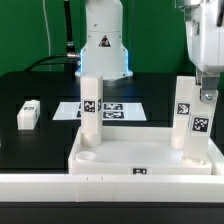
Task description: Assemble desk
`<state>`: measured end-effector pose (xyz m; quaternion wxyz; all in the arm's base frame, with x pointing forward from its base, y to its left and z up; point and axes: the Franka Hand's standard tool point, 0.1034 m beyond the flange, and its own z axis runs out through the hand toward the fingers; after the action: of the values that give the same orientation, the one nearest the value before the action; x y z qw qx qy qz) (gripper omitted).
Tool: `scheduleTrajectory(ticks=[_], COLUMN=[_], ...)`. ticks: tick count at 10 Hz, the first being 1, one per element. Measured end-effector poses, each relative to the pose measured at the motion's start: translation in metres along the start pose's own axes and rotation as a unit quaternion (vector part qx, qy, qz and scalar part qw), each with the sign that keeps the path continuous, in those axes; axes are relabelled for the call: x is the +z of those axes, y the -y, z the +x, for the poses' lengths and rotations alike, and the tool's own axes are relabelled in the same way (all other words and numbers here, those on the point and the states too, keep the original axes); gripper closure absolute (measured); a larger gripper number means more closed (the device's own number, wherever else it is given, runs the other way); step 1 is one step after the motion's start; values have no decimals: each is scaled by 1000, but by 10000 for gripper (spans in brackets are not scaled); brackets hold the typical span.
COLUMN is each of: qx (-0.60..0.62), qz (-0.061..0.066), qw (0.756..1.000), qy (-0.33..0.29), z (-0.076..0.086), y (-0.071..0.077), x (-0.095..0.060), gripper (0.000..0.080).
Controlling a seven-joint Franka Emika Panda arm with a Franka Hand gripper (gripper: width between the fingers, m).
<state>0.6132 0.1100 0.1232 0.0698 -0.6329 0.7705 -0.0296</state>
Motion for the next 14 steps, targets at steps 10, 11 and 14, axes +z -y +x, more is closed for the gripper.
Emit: scheduleTrajectory(ticks=[10,11,14], qx=[-405,-468,-569], qz=[-42,-44,-47], qw=[913,883,820], qy=[-17,-23,-20], z=[2,1,2], y=[5,7,7], x=[2,2,3], gripper=[151,151,151])
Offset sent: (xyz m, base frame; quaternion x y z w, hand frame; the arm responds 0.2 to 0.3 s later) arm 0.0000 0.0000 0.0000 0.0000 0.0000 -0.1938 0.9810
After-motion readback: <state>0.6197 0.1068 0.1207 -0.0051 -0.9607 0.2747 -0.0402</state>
